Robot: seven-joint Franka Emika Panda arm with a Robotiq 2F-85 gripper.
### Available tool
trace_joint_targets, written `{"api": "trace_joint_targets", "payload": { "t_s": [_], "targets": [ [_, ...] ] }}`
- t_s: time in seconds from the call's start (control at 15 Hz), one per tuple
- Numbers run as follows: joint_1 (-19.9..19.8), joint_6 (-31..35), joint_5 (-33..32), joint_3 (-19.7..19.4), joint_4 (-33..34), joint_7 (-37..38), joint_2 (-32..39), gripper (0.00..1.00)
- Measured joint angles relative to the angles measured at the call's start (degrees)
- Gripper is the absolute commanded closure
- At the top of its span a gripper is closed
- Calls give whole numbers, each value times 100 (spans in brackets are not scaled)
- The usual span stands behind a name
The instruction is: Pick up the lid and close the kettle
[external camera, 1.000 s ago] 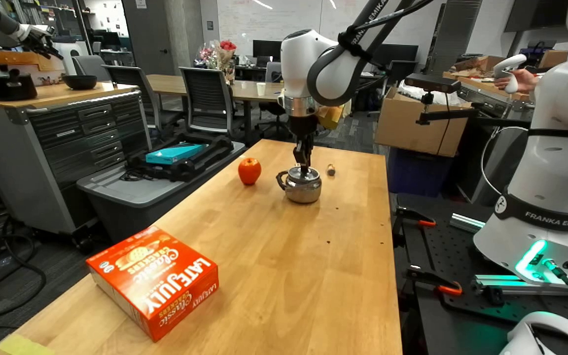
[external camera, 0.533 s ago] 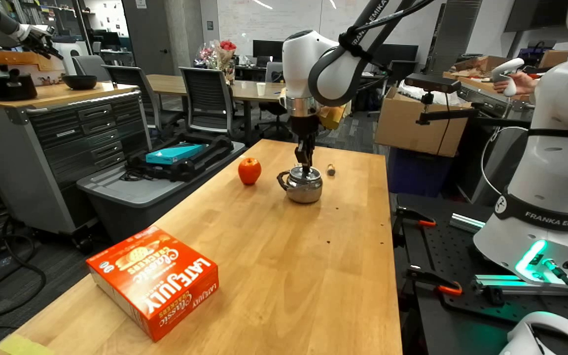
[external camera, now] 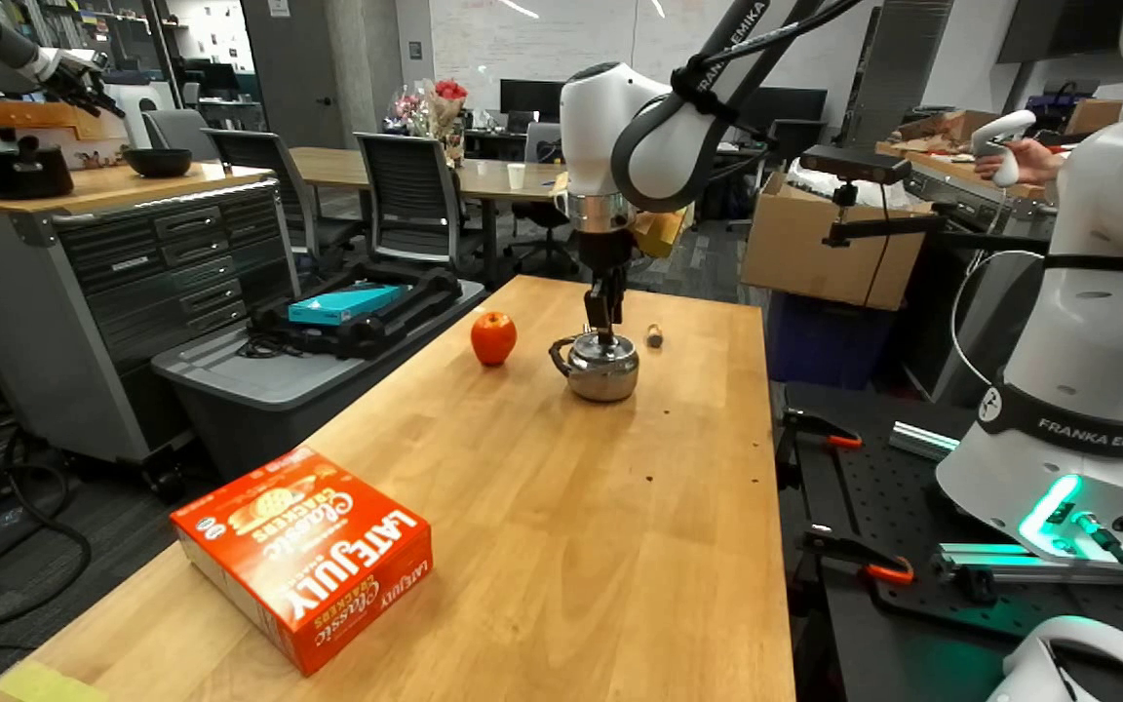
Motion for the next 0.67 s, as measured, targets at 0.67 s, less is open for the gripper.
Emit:
{"api": "trace_joint_targets", "payload": {
  "t_s": [0.67],
  "targets": [
    [74, 34, -201, 23, -108, 31, -510, 0]
  ]
}}
